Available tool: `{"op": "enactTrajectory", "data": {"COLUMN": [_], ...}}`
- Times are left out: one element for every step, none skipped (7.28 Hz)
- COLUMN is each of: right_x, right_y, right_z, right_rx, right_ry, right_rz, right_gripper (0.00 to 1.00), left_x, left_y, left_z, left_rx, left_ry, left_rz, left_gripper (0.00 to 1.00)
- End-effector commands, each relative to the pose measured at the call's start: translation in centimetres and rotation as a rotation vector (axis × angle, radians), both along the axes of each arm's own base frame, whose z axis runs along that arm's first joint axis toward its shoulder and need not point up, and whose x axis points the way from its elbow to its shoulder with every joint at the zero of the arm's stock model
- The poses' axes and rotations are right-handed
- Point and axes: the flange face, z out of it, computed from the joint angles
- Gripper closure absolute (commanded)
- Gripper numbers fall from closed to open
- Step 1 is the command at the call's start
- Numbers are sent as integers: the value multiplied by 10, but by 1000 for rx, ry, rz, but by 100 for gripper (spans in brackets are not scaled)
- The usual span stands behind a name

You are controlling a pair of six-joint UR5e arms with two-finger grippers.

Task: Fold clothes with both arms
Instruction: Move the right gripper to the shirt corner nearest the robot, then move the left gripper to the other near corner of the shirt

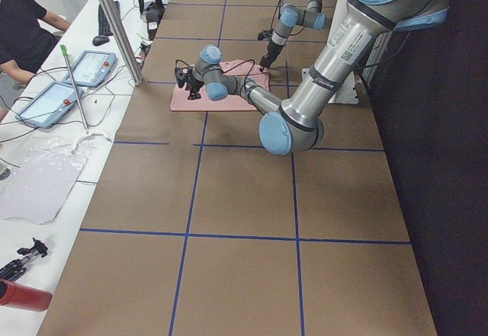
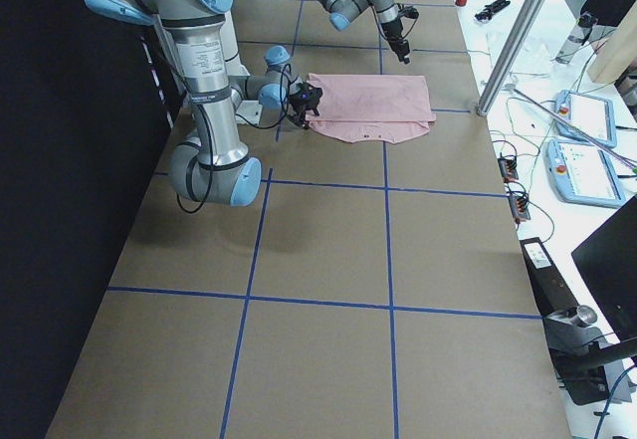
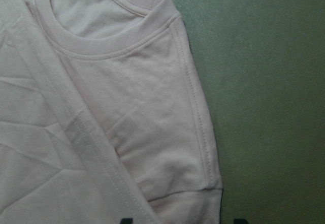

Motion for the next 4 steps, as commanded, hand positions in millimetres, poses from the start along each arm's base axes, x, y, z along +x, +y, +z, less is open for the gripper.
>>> {"op": "enactTrajectory", "data": {"right_x": [-5, -5, -5, -4], "right_y": [-1, -1, -1, -1], "right_z": [3, 3, 3, 0], "right_rx": [0, 0, -2, -3], "right_ry": [9, 9, 10, 3], "right_rz": [-1, -1, 1, 3], "right_gripper": [28, 31, 50, 100], "left_x": [0, 0, 0, 0], "left_y": [0, 0, 0, 0], "left_z": [1, 0, 0, -1], "left_rx": [-11, -11, -11, -10], "left_ry": [5, 7, 7, 8], "left_rz": [-6, -6, -6, -6], "left_gripper": [47, 47, 47, 47]}}
